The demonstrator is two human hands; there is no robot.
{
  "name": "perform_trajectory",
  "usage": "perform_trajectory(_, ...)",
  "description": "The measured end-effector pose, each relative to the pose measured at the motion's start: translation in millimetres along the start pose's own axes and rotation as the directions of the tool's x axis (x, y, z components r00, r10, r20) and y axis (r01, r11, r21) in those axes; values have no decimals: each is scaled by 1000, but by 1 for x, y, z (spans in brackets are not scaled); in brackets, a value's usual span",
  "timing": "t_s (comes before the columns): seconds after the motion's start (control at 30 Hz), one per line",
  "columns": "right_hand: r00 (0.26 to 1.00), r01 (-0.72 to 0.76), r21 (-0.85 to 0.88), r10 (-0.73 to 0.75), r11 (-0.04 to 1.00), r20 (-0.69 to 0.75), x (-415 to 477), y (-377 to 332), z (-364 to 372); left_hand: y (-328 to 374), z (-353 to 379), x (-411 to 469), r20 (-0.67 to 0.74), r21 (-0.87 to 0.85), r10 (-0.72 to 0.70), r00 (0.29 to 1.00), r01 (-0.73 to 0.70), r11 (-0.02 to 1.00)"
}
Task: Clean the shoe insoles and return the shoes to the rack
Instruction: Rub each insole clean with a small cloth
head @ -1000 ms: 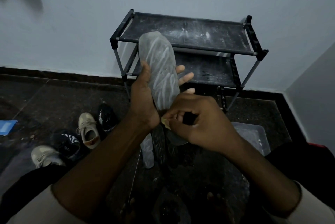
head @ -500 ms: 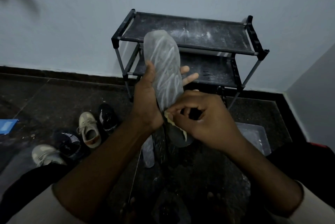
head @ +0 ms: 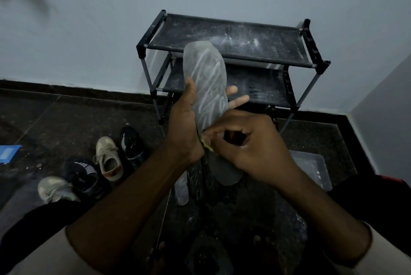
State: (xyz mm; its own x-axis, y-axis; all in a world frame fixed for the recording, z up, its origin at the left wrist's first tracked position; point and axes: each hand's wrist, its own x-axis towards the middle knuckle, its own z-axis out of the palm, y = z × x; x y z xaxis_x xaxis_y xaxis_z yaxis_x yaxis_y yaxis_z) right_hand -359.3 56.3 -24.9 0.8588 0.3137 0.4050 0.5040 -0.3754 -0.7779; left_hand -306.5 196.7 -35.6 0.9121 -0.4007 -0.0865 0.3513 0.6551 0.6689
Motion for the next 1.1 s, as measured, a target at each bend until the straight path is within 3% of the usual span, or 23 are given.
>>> perform_trajectory(0.17, 998, -19, -9, 18, 1000, -65, 4, 6, -8, -2, 1, -1, 10, 29, -45, 999, 44, 999)
perform_trajectory(0.3, 1000, 18, -19, -18, 1000, 3, -1, -1, -2, -3, 4, -1, -1, 17, -29, 1000, 29, 999)
perform_trajectory(0.47, 999, -13, -13, 13, 1000, -44, 4, 5, -10, -8, 3, -2, 22, 43, -68, 997, 67, 997)
perform_trajectory(0.57, 1000, 18, -25, -18, 1000, 12, -1, 0, -3, -8, 4, -2, -5, 38, -33, 999, 33, 999)
perform_trajectory(0.7, 999, -35, -35, 34, 999, -24, 0, 7, -13, -4, 0, 1, -5, -3, 1, 1000, -1, 1000)
perform_trajectory(0.9, 999, 49, -173, -46, 984, 23, -6, 6, -7, -3, -3, 2, 13, -29, 17, 1000, -16, 999)
perform_trajectory(1.1, 999, 44, -235, -44, 971, 7, -9, 12, -10, -6, -5, 3, 21, -47, 11, 1000, -10, 999)
